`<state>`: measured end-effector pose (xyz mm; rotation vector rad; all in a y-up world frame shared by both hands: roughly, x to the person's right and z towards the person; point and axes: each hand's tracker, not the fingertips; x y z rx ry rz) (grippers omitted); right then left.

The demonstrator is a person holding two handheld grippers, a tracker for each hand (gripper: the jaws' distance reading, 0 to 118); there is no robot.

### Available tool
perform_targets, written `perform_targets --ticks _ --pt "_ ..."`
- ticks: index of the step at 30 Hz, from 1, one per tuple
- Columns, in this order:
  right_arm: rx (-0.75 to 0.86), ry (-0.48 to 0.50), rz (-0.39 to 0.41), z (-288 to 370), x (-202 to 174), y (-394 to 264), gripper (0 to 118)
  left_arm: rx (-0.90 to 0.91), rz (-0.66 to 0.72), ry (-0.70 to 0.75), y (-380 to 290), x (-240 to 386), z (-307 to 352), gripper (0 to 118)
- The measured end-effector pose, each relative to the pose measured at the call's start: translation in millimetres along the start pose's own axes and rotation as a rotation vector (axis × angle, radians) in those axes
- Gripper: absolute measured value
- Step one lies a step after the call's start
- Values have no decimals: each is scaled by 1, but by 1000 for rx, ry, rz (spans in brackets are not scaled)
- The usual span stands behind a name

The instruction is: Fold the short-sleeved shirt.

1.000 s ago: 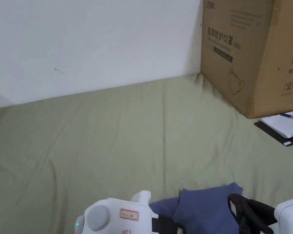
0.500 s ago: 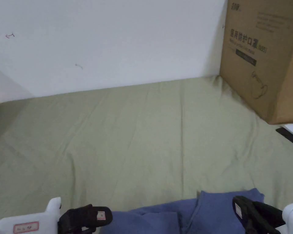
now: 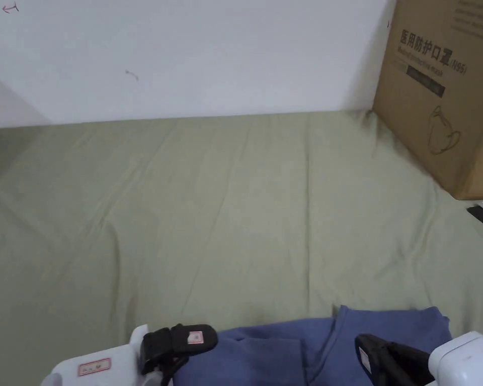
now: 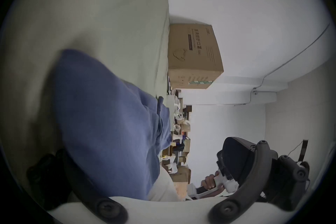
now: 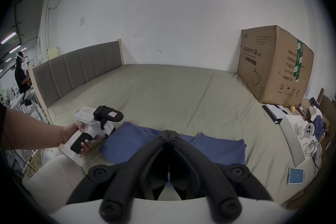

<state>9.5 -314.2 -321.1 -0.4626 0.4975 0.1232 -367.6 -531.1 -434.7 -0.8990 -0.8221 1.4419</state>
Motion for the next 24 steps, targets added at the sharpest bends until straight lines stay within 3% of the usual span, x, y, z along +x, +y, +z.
perform_targets --ticks 1,2,3,4,5,6,8,10,17,20,24 --pt "-4 2 2 -1 -1 0 1 -20 -57 32 0 2 -5 115" --pt "-6 6 3 -2 -1 0 1 -37 -120 71 -1 5 -8 105" --pt "-6 9 3 -2 -1 0 1 -47 -163 113 2 8 -6 73" --pt "-6 12 2 -1 -1 0 1 -40 -207 194 2 9 -3 7" --pt "-5 13 0 -1 -1 0 1 -22 -233 329 3 7 -2 7" --pt "-5 13 -1 0 0 -1 1 -20 -257 565 4 1 -2 7" --pt "-6 11 -4 1 2 -1 1 18 -169 326 -1 11 1 7" --pt "-7 4 -6 3 4 -2 0 -11 -252 449 -7 26 -8 7" --pt "15 -11 -21 13 13 0 1 -48 -407 681 -15 94 19 7" --pt "38 -16 -31 19 17 1 1 13 -406 949 -18 132 53 7" --pt "54 -20 -55 24 23 -3 1 72 -543 1349 -33 166 74 7"
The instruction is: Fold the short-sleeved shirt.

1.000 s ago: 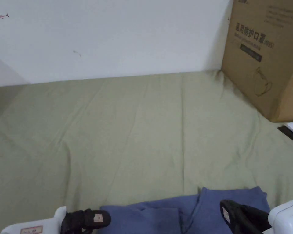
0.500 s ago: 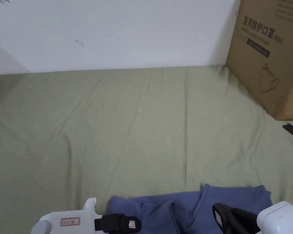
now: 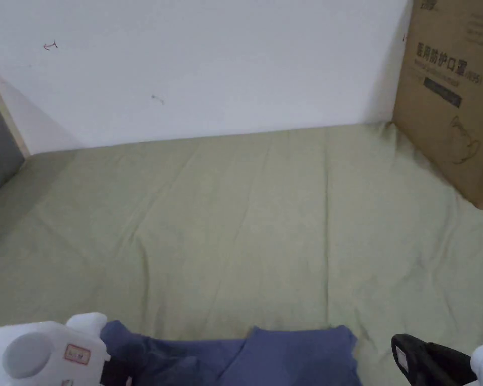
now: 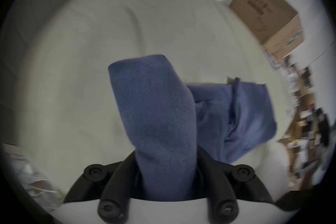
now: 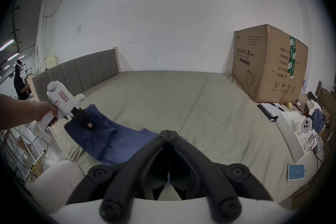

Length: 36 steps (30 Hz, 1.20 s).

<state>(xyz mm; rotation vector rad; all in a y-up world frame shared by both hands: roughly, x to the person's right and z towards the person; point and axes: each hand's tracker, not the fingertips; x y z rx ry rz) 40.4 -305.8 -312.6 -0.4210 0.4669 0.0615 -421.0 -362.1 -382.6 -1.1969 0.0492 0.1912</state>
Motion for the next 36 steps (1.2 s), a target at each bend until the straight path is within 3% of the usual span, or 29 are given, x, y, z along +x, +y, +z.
perform_targets --ticks 3,7,11,12,13,15,16,18,19,25,27,28,29,30,31,32,34,36 --pt "-2 -6 -16 2 2 -3 1 12 -99 158 -4 9 5 7" --pt "1 -3 -30 8 8 -4 1 4 61 -53 2 36 -2 7" --pt "24 -27 -21 16 17 0 1 -84 132 -271 12 88 -31 10" --pt "28 -31 -26 18 19 1 1 -101 134 -316 14 100 -39 16" --pt "32 -33 -34 20 22 1 1 -60 97 -254 20 108 -45 33" --pt "33 -37 -48 21 28 0 1 -67 113 -333 21 138 -55 40" --pt "31 -41 -52 21 30 -2 1 -78 115 -386 22 150 -61 56" --pt "19 -52 -59 19 34 -4 1 -172 139 -550 21 172 -71 102" --pt "13 -56 -65 19 35 -5 1 -200 136 -575 19 174 -78 116" --pt "16 -56 -90 20 41 -10 1 -73 73 -494 20 158 -35 118" --pt "12 -53 -93 19 41 -11 1 -36 22 -409 16 144 -23 117" --pt "10 -53 -95 18 41 -11 1 -7 -5 -357 14 139 -16 112" --pt "10 -51 -96 18 41 -11 1 37 -36 -324 11 137 -9 99" --pt "10 -49 -96 17 40 -12 1 72 -68 -314 8 136 -3 72" --pt "11 -47 -96 17 40 -12 1 95 -106 -290 2 136 -7 22" --pt "11 -45 -95 17 39 -12 1 94 -133 -259 0 141 -8 2" --pt "10 -42 -90 17 38 -12 1 91 -165 -241 -3 152 -14 2" --pt "9 -42 -85 17 38 -12 1 40 -186 -329 -8 167 -30 2"
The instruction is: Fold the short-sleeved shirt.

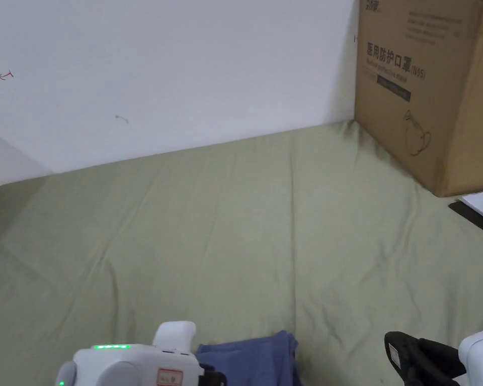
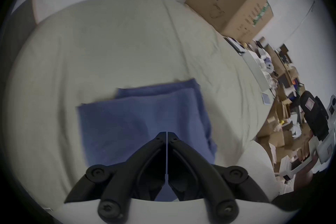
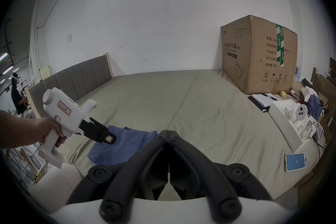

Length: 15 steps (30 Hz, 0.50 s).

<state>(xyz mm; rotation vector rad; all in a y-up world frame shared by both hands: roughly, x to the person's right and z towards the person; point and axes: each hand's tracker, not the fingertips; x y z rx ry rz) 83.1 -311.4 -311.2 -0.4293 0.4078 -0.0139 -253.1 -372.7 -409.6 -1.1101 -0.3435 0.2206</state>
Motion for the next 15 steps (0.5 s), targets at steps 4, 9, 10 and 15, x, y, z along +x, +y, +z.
perform_targets --ticks 4,9,10,15 --pt "-19 -1 -18 3 3 2 1 -49 -42 -17 2 26 -46 2" --pt "-11 -4 -32 4 7 7 1 -101 -40 -47 6 48 -84 1" --pt "-11 -6 -31 4 8 7 1 -100 13 -104 10 49 -80 1" --pt "15 20 -68 11 9 16 1 124 208 -532 8 52 -25 1"
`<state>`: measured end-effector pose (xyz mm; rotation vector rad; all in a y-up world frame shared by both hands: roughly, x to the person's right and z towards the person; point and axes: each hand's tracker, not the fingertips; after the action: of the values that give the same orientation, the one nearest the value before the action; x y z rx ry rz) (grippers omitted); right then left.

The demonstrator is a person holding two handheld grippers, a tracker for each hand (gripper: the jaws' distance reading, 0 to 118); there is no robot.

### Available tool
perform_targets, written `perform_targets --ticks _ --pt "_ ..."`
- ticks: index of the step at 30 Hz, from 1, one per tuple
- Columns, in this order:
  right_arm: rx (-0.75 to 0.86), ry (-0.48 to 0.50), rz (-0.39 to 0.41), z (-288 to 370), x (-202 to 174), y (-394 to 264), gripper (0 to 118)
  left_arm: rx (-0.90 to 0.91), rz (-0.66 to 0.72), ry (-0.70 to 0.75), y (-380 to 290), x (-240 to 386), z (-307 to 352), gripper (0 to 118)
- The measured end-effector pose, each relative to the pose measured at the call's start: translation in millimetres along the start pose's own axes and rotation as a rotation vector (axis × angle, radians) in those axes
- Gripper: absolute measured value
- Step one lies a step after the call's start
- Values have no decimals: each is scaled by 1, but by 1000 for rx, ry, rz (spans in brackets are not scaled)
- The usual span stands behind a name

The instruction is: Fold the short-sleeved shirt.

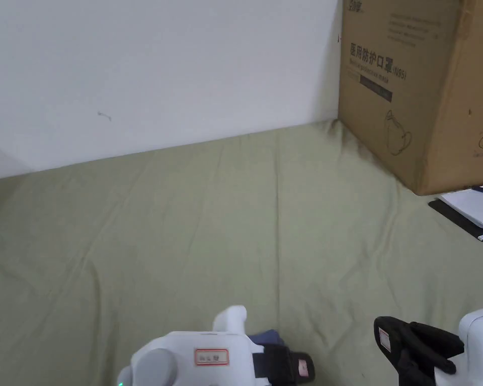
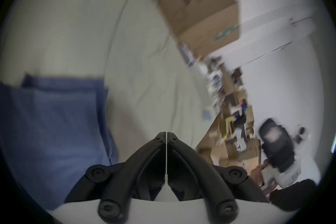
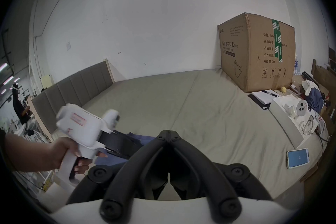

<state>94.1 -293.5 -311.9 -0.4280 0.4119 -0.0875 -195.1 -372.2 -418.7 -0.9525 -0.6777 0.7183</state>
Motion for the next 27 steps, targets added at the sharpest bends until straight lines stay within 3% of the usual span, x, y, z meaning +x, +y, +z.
perform_targets --ticks 3,6,11,14,16,18,21,22,25,27 --pt "39 11 -5 7 -5 11 1 242 -303 150 -4 47 60 1" --pt "136 23 8 16 -15 25 1 649 -541 394 -40 87 129 1" --pt "386 23 66 36 -44 44 1 960 -589 590 -70 106 192 1" --pt "526 -78 161 34 -62 41 1 1043 -542 616 -80 86 205 1" --pt "553 -188 193 23 -69 30 1 1120 -536 632 -93 68 208 1" --pt "563 -215 193 12 -65 12 1 1167 -603 816 -105 54 203 1" --pt "453 -324 288 -8 -59 -11 1 1127 -684 978 -116 33 193 1" --pt "408 -341 285 -11 -57 -15 1 1094 -645 976 -116 29 193 1" --pt "398 -322 127 -4 -48 -19 1 1093 -585 943 -118 23 196 1" --pt "407 -359 133 -1 -48 -19 1 1107 -583 961 -118 22 196 1"
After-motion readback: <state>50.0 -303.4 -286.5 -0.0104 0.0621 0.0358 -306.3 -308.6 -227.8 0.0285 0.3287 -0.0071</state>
